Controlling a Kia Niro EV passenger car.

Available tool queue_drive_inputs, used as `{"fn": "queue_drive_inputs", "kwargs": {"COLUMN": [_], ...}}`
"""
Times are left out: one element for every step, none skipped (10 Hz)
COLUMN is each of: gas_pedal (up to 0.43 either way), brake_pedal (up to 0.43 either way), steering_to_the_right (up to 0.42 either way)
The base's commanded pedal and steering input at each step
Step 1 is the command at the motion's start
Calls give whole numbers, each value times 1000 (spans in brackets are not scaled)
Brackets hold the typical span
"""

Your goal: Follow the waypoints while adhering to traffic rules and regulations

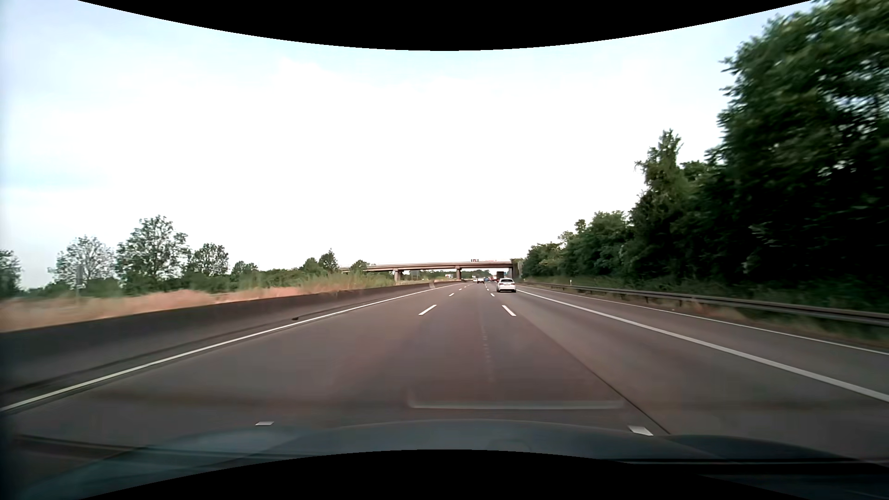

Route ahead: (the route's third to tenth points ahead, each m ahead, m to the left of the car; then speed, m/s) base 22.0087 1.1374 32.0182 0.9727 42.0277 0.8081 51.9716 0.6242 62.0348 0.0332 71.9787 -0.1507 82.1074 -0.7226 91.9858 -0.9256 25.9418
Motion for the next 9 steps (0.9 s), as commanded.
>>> {"fn": "queue_drive_inputs", "kwargs": {"gas_pedal": [189, 189, 189, 189, 189, 189, 189, 189, 189], "brake_pedal": [0, 0, 0, 0, 0, 0, 0, 0, 0], "steering_to_the_right": [-1, -1, -1, -1, -1, -1, -1, -1, -1]}}
